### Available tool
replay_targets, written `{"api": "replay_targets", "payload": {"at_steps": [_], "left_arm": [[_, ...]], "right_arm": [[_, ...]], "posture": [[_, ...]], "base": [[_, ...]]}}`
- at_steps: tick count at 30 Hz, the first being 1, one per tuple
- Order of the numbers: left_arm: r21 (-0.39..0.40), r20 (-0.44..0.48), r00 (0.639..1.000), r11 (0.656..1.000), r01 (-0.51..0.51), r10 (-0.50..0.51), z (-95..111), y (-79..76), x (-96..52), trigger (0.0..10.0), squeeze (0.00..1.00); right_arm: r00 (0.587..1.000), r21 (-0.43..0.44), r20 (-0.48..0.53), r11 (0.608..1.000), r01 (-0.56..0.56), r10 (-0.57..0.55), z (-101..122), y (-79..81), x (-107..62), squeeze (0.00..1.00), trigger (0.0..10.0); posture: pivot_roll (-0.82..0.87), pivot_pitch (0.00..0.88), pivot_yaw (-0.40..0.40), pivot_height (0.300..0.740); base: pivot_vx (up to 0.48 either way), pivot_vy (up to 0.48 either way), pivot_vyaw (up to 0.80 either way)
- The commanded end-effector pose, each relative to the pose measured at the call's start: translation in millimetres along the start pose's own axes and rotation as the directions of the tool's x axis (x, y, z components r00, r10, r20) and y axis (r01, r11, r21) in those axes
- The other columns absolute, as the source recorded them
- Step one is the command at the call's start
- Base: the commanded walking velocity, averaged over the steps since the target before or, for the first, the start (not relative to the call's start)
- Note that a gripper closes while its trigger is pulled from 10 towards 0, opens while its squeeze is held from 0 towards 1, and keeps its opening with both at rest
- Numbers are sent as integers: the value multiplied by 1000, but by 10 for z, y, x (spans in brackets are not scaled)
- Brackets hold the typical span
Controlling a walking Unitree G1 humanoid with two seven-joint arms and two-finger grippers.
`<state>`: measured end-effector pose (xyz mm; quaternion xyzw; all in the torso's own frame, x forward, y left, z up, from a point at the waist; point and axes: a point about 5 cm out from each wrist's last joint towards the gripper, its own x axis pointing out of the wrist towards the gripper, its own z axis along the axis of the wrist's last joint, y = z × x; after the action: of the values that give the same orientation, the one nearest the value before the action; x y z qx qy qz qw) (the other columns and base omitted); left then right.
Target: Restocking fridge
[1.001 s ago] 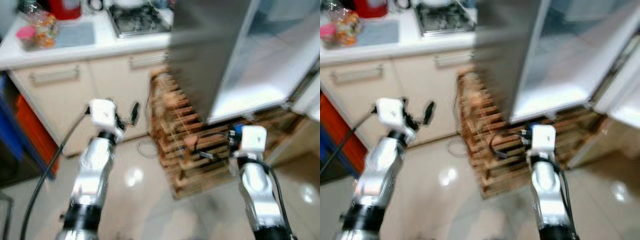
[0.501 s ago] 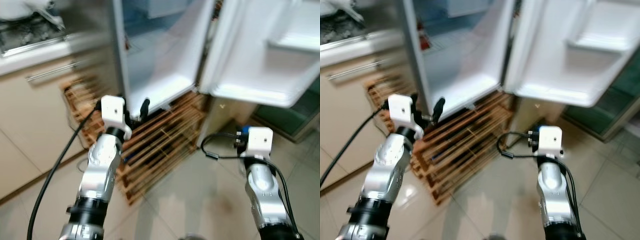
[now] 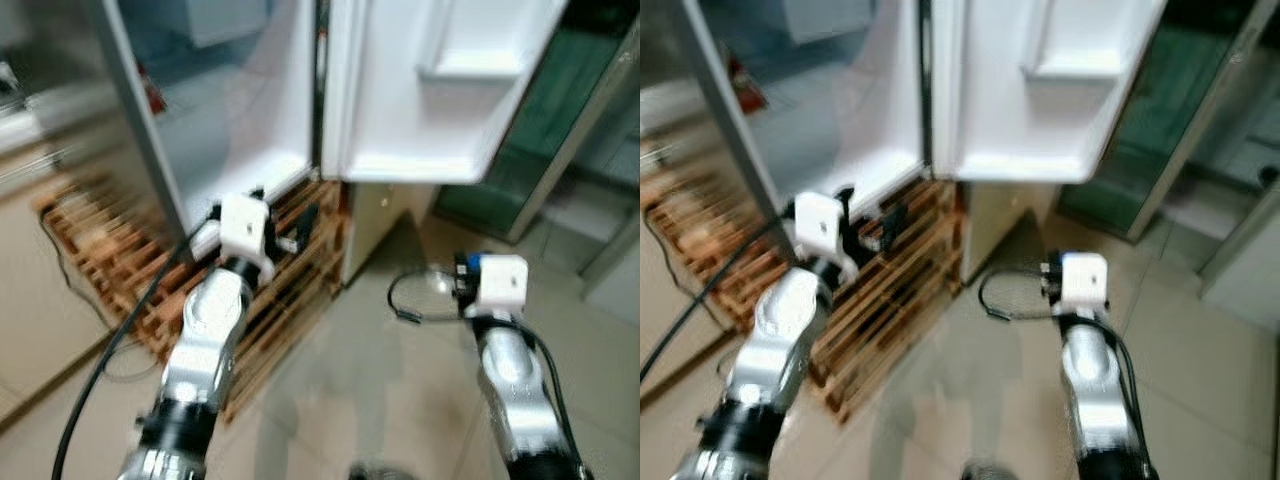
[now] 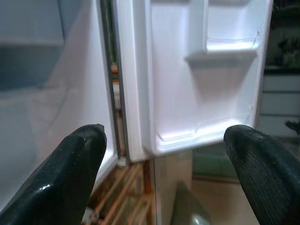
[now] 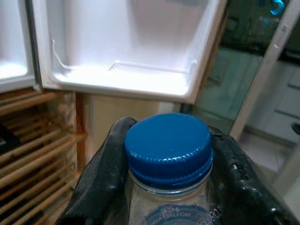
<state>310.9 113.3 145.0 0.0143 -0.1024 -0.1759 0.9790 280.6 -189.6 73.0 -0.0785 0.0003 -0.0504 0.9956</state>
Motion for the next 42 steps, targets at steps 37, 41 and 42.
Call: {"api": "replay_targets", "payload": {"at_steps": [37, 41, 42], "left_arm": [[-10, 25, 999, 1000, 27, -27, 63, -50, 61, 10000, 0], [-11, 25, 999, 1000, 27, -27, 61, -58, 50, 10000, 0], [-12, 25, 999, 1000, 26, -26, 61, -61, 49, 10000, 0]], "right_arm": [[934, -141, 355, 990, 0, 51, 965, 91, 203, 0, 0], [885, -111, 452, 991, -68, 112, 1313, 244, 214, 0, 0], [878, -98, 461, 991, -91, 126, 1349, 279, 214, 0, 0]], "posture": [[-146, 0, 11, 740], [-140, 0, 1, 740], [-140, 0, 1, 740]], "base": [[337, 0, -151], [0, 0, 0], [0, 0, 0]]}}
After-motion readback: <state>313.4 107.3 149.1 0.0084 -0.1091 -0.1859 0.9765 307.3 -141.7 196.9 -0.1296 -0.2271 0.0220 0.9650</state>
